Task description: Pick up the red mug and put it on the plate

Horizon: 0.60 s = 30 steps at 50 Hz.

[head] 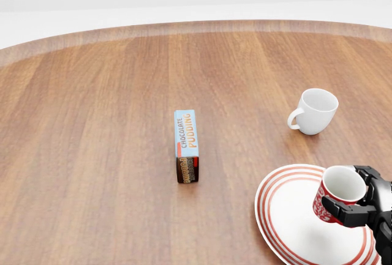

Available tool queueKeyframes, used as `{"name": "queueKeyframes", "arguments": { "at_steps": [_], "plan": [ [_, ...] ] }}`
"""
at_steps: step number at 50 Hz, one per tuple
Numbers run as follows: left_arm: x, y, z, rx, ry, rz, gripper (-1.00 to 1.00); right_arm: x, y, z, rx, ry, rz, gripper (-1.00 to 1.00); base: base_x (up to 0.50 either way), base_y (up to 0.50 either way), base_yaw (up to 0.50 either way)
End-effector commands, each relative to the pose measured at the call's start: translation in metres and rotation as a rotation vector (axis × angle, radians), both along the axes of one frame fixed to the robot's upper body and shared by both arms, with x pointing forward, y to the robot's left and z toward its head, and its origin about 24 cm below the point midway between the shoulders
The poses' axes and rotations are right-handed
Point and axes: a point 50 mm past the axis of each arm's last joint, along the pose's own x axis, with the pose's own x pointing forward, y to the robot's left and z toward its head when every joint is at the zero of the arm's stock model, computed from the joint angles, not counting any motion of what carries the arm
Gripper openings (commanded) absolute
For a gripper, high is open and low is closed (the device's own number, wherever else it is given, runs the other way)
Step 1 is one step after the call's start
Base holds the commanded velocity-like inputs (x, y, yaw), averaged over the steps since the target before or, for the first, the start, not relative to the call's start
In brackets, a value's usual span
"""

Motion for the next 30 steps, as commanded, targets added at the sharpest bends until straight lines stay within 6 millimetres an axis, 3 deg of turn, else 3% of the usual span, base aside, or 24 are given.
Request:
{"name": "queueKeyframes", "arguments": {
  "at_steps": [1, 9, 10, 13, 20, 30],
  "plan": [
    [-0.0001, 0.0001, -0.0004, -0.001, 0.001, 0.0, 1.0, -0.003, 0.0047, -0.0084, 0.026, 0.035, -0.004, -1.0, 0.0, 0.0, 0.0],
    [-0.0002, -0.0001, -0.0002, -0.001, 0.0, 0.001, 1.0, -0.0039, 0.003, -0.008, 0.026, 0.032, -0.01, -1.0, 0.0, 0.0, 0.0],
    [-0.0003, -0.0001, -0.0001, -0.001, -0.001, 0.001, 1.0, -0.0049, 0.0032, -0.0093, 0.03, 0.037, -0.011, -0.73, 0.0, 0.0, 0.0],
    [-0.0006, -0.0004, 0.0004, 0.001, -0.003, 0.002, 1.0, -0.0042, 0.0023, -0.0077, 0.027, 0.03, -0.011, -0.73, 0.0, 0.0, 0.0],
    [-0.0008, -0.0005, 0.0001, 0.001, -0.002, 0.002, 1.0, -0.0044, 0.0024, -0.0082, 0.026, 0.033, -0.013, -0.35, 0.0, 0.0, 0.0],
    [-0.0012, -0.0005, 0.0005, 0.001, -0.004, 0.002, 1.0, -0.0061, 0.002, -0.0097, 0.027, 0.038, -0.018, -0.07, 0.0, 0.0, 0.0]
  ]
}}
